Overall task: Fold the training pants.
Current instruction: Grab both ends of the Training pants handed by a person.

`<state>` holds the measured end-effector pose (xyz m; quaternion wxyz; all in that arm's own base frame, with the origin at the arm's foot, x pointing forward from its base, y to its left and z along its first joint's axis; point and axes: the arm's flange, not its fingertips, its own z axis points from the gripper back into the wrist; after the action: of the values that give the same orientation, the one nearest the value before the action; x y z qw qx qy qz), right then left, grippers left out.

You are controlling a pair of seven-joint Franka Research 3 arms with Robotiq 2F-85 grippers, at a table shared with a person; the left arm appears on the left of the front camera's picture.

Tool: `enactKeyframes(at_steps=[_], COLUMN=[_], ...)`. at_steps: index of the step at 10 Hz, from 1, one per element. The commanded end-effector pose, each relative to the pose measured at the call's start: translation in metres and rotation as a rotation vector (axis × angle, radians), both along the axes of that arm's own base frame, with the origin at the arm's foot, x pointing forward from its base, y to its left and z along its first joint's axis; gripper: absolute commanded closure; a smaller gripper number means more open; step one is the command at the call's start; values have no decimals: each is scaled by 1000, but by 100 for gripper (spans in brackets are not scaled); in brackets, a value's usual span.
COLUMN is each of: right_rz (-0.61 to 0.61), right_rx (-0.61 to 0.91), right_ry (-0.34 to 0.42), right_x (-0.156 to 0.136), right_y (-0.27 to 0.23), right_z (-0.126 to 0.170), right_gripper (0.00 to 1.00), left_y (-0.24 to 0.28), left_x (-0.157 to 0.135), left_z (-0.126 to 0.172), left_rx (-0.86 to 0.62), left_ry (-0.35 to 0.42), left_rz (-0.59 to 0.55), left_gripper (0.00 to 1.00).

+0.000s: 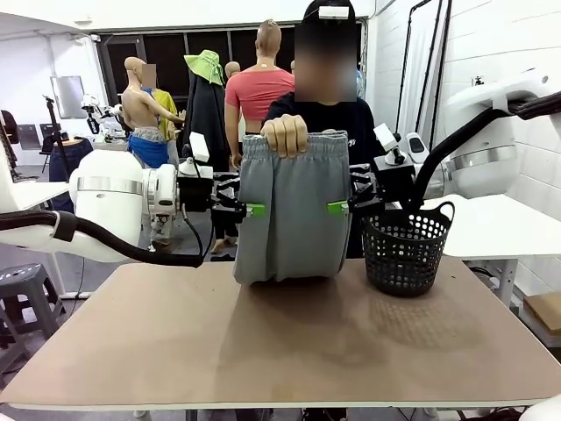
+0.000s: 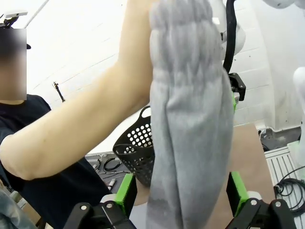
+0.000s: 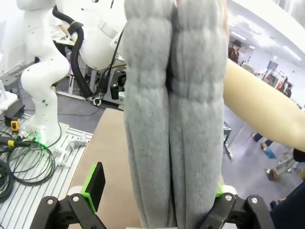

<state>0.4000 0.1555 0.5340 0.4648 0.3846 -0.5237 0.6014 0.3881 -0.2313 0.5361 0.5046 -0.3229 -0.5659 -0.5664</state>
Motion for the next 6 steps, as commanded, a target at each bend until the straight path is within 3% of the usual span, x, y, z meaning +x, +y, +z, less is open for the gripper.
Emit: enactKeyframes(at_steps=[1,6], right_rz=[-13,7], right_rx=[31,83], right_ry=[-1,90], right_x=[-6,-3], right_y=[4,12], right_z=[9,25], right_gripper=[0,0], left_y=[-5,-10], left_x=[-1,8], left_z=[13,23], left_rx=[-14,-74], left_ry=[40,162], left_rz=[-24,-59], left_gripper=[0,0])
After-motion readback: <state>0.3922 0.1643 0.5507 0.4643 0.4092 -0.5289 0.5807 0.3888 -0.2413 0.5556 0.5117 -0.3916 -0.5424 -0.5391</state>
